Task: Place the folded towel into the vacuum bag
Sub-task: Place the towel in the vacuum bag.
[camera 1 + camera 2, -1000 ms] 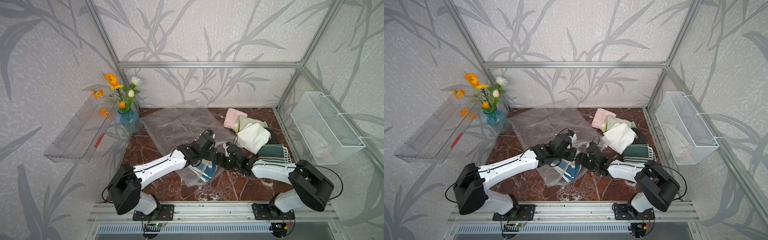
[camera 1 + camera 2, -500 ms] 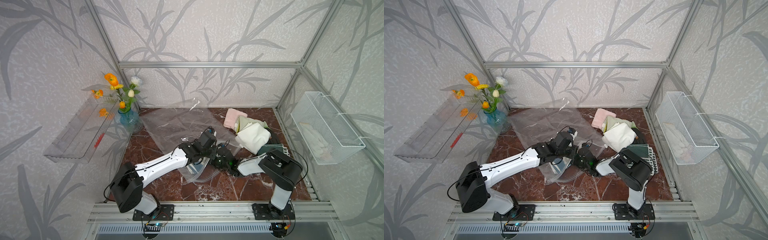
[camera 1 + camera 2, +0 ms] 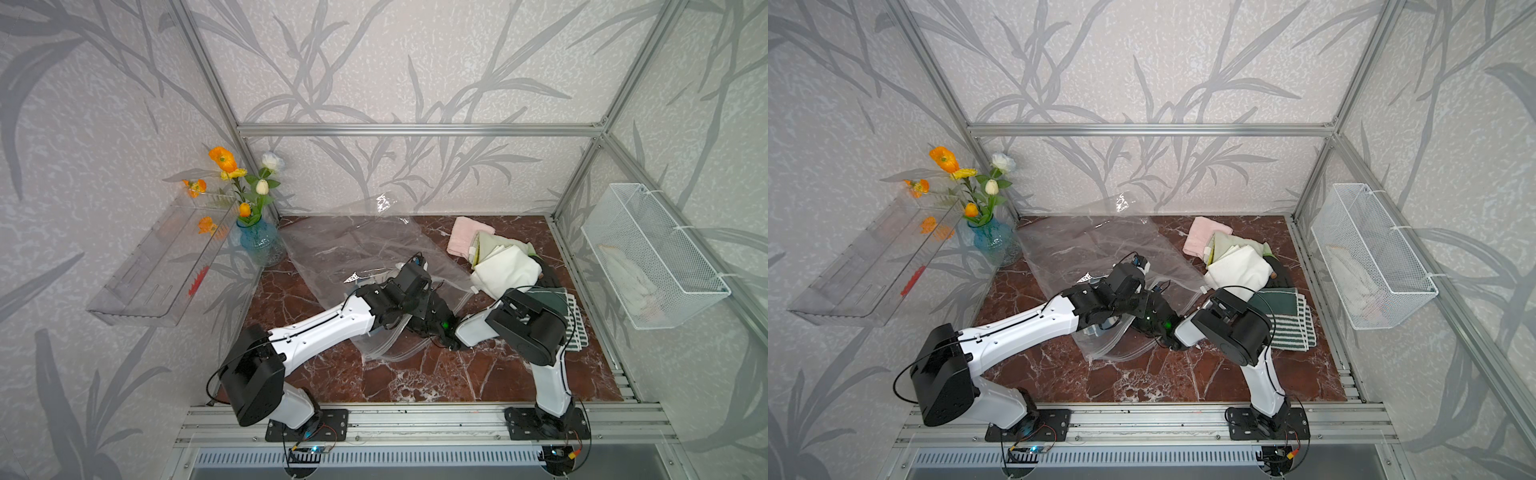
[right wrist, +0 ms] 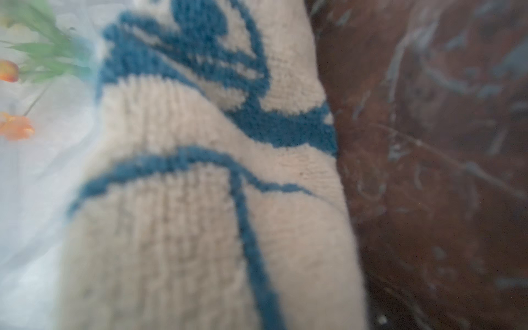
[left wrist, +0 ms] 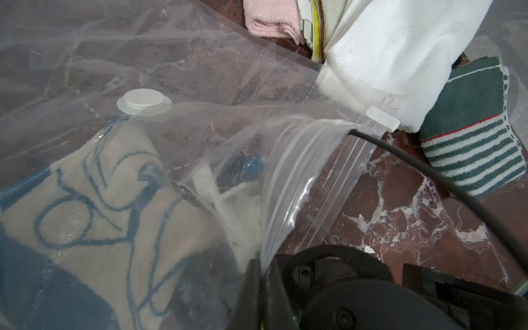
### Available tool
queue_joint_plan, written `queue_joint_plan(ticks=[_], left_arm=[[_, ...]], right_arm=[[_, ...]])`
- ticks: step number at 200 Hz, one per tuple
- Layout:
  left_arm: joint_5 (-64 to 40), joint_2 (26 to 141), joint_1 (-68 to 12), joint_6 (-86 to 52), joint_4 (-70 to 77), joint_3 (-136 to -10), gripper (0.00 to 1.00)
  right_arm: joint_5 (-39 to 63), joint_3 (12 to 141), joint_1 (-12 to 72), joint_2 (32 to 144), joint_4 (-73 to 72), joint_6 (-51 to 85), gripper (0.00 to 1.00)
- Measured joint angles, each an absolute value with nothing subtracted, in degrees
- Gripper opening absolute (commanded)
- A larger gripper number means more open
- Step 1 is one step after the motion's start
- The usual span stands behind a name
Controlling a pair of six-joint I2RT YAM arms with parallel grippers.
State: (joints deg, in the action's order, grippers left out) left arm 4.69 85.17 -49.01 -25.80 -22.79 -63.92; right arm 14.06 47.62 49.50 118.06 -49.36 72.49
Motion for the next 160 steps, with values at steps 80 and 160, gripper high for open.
queue_joint_plan(ticks=[80, 160], left_arm=[[7.66, 82.56, -47.13, -26.17, -25.65, -64.79, 0.0], [8.54, 81.58, -46.81, -26.63, -25.5, -65.43, 0.0]], right_arm=[[12.49, 55.96, 49.39, 121.91, -49.43, 73.84, 0.21], [18.46, 57.47, 48.58, 122.83, -51.35, 71.48, 0.09]])
